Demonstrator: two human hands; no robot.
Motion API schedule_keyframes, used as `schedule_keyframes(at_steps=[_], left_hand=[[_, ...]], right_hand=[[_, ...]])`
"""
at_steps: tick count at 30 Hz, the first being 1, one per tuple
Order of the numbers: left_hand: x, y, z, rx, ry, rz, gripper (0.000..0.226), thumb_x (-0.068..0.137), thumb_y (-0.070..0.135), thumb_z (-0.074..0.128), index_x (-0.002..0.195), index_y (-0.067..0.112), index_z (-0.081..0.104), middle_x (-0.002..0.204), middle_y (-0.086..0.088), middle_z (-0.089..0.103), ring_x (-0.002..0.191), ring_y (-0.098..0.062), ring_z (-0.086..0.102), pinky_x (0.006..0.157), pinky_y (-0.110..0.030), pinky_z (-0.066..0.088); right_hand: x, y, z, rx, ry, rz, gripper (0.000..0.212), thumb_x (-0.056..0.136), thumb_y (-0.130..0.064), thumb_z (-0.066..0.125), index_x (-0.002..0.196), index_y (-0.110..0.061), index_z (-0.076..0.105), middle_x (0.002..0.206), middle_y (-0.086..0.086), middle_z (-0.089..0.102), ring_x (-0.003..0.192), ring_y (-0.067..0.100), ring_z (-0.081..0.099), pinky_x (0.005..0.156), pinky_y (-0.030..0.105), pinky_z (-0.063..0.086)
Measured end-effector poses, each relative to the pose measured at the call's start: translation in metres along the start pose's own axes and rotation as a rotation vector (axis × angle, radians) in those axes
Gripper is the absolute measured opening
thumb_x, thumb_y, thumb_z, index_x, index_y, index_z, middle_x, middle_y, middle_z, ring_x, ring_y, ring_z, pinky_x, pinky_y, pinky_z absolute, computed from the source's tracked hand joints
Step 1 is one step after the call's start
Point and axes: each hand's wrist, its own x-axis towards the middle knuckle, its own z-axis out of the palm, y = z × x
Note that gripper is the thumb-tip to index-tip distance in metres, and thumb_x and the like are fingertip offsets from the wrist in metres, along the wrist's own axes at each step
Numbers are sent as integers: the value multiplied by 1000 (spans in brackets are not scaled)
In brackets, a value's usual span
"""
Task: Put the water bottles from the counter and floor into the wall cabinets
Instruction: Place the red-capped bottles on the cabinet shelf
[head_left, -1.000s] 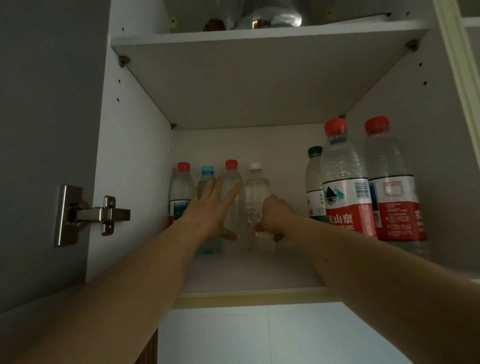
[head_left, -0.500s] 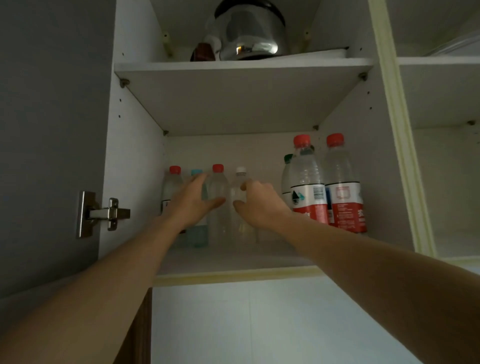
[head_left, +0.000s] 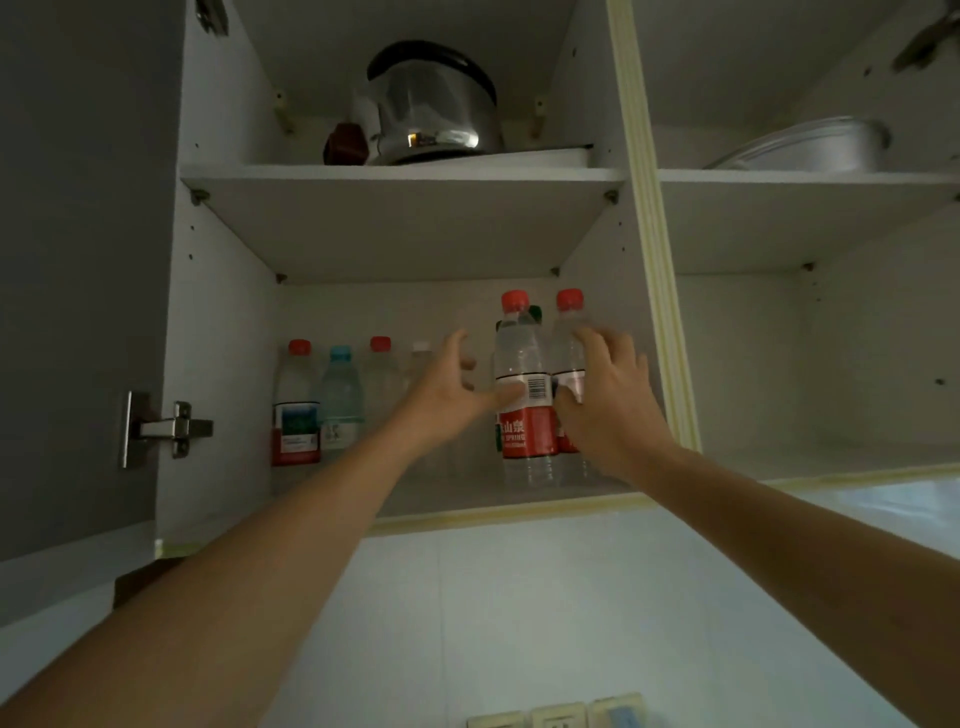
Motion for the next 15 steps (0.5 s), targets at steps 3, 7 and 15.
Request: schedule_keyframes(at_steps=[3, 7, 15], left_hand=[[-2, -2, 26, -14, -27, -33, 120, 65, 59, 83, 156, 36, 9, 145, -3, 48, 113, -18, 60, 92, -44, 55], [-3, -12, 48, -102, -9, -57, 113, 75, 39, 86, 156, 37, 6, 119, 14, 53, 89, 3, 58, 79, -25, 54], [-9, -10, 59, -157, 15, -18, 117, 75, 22, 86, 157, 41, 4, 132, 12, 54, 98, 3, 58, 80, -23, 53]], right_hand=[[-4, 12, 4, 94, -128, 194, 72, 95, -26, 62, 154, -21, 20, 144, 11, 37, 129, 33, 43, 107, 52, 43], [-11, 27, 14, 192, -178, 344, 62, 97, -26, 61, 148, -20, 26, 131, 12, 55, 110, 30, 59, 97, 49, 51], [-15, 39, 19, 243, -181, 345, 64, 92, -30, 70, 145, -22, 35, 130, 6, 61, 114, 27, 63, 94, 43, 51]])
